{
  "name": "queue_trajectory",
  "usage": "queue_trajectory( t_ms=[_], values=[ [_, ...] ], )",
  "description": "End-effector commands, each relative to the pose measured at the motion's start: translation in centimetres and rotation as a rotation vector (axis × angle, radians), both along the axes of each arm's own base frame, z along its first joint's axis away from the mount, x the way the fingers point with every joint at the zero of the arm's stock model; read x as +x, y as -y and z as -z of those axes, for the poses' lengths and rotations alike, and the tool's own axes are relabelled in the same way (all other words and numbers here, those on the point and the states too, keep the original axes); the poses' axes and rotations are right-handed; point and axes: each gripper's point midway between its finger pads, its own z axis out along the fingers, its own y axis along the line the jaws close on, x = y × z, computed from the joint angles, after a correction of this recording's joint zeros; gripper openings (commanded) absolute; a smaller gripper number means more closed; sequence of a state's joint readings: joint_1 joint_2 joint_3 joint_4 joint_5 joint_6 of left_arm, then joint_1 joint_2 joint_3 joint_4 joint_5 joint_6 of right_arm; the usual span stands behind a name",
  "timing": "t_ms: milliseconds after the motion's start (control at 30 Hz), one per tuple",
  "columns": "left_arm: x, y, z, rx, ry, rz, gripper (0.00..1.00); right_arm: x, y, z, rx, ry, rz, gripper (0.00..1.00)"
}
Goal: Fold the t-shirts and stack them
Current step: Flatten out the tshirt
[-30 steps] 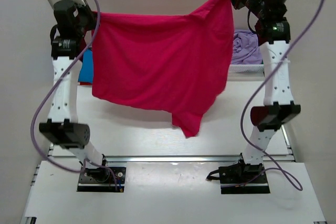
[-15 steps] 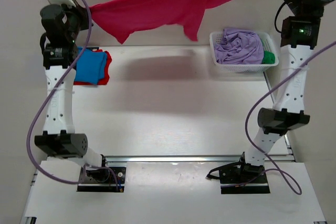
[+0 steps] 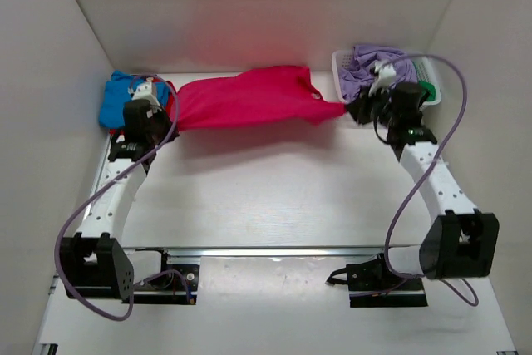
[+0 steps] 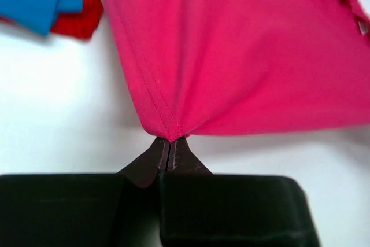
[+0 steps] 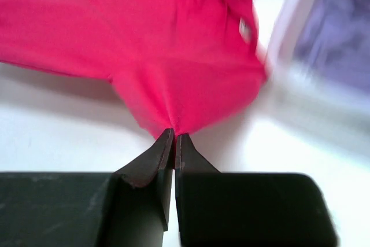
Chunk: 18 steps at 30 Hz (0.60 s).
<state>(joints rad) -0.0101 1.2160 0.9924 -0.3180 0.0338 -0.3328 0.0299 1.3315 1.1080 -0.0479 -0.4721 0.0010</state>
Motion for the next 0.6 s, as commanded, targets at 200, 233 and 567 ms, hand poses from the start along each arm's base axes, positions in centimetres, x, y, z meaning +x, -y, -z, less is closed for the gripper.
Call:
queue_trajectory(
  t_ms=[200, 233, 567],
  values=[
    [-3.7, -2.0, -7.6, 0.102, 0.170, -0.056, 0.00, -9.0, 1.9, -13.5, 0.011, 0.341, 0.083, 0.00],
    [-3.7, -2.0, -8.1, 0.095, 0.169, -0.054, 0.00, -9.2, 2.0, -14.5, 0.012, 0.361, 0.084, 0.00],
    [-4.1, -3.6, -23.2, 0.110, 0.451, -0.115, 0.00, -14.2, 1.2, -29.8, 0.007, 0.706, -0.018, 0.00]
  ],
)
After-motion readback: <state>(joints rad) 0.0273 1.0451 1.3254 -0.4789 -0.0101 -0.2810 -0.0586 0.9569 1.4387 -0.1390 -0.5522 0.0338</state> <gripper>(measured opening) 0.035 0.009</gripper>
